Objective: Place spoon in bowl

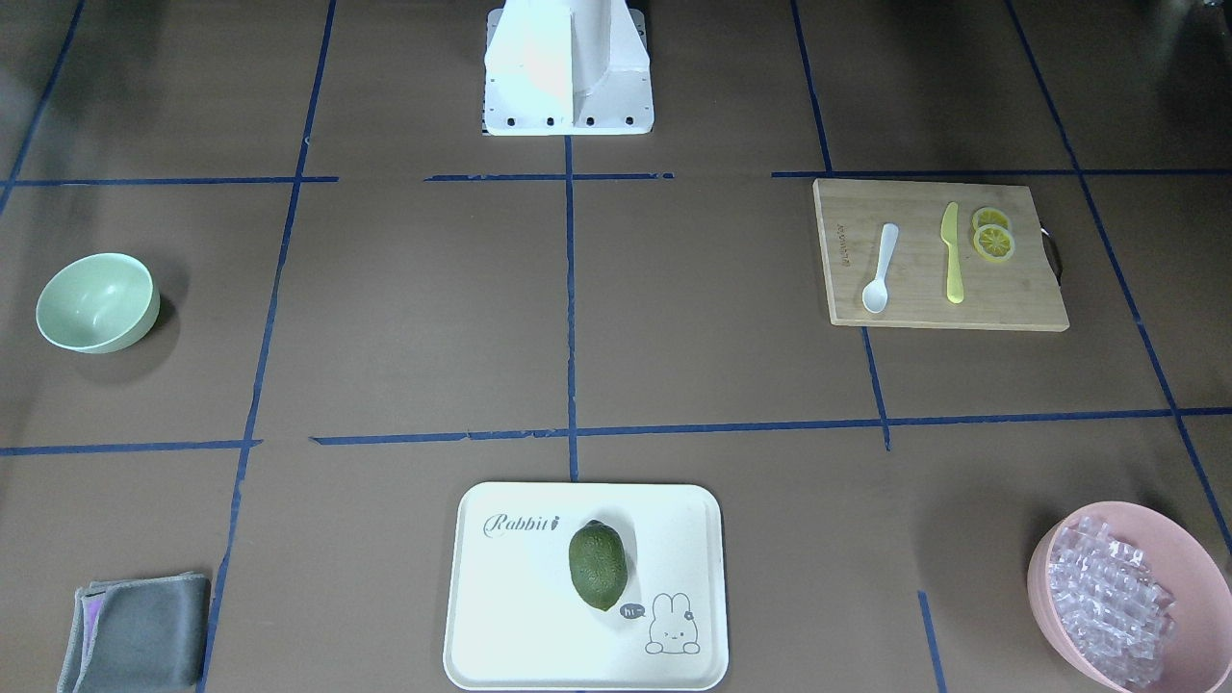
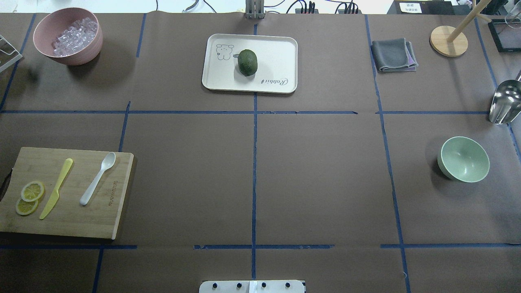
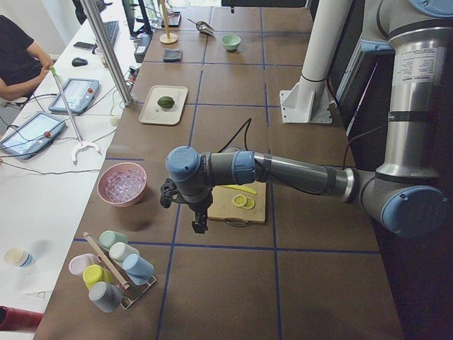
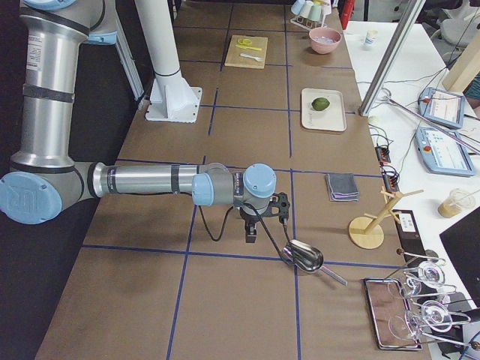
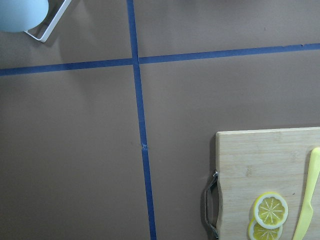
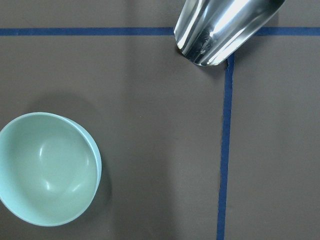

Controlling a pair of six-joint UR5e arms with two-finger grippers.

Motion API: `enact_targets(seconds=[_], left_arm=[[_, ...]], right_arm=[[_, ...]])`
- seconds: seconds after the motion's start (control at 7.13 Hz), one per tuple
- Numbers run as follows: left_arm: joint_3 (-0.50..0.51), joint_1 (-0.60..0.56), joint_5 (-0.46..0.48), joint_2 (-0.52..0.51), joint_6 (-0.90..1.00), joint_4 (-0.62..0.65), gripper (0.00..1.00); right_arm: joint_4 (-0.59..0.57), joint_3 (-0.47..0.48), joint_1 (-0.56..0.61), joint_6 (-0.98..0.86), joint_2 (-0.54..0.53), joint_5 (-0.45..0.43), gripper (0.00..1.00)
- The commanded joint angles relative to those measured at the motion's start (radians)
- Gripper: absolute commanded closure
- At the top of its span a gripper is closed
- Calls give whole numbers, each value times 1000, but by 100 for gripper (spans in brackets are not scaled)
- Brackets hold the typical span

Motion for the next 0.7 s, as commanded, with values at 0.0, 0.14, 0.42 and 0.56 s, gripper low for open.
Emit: enact_targets(seconds=[0.0,0.14,0.42,0.56], left_arm=[[3,0,-8,-2,-5,0,0],[-3,6,-8,-5,-8,2,0],[-17,14,-5,-5,-10,3,0],[-20,15,-10,-7,-10,-3,0]], right_arm=[[23,17,2,30,-2,-15,0],[80,-6,1,32,-2,-26,0],[142,-15,2,26,-2,-29,0],[142,-3,2,26,-2,-24,0]])
